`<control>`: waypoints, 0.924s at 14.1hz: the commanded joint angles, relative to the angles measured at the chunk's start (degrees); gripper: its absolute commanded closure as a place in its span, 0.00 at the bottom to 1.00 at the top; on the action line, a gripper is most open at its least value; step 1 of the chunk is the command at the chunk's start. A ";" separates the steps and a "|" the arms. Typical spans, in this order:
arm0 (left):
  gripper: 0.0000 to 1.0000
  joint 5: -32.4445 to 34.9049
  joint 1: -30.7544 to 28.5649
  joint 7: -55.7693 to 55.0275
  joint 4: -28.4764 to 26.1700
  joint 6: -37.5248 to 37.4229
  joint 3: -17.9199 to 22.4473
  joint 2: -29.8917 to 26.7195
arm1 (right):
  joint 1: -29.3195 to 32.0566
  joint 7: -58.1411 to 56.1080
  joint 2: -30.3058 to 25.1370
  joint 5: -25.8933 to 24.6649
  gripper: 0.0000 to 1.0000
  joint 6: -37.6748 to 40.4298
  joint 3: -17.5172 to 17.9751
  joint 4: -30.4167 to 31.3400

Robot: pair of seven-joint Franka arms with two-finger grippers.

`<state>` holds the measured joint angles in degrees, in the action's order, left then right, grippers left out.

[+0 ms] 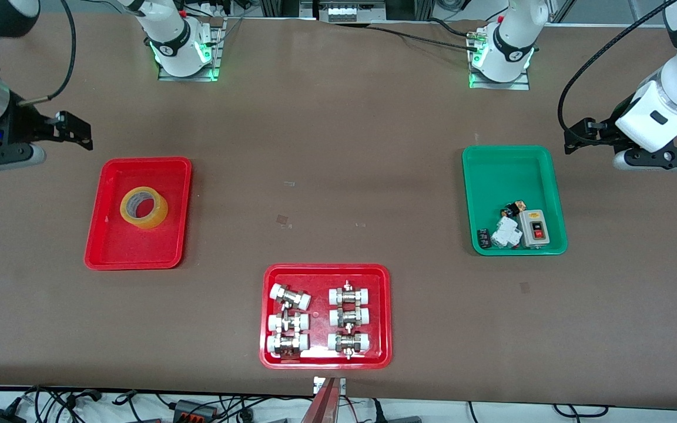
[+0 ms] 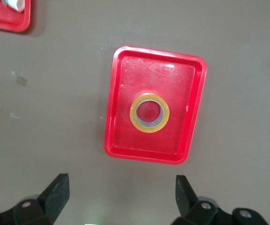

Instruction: Left arm passes tape to right arm into tray

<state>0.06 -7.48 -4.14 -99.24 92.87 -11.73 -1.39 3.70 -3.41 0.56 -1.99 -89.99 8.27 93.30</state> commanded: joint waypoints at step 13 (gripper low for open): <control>0.00 -0.41 0.27 1.15 -0.25 -0.15 0.04 -0.45 | -0.36 10.62 -3.11 2.96 0.00 -0.36 -0.80 -0.58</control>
<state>0.06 -7.27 -4.10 -99.24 92.87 -11.76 -1.39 3.56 8.51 -0.72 0.04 -89.69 7.88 91.03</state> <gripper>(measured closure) 0.000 0.000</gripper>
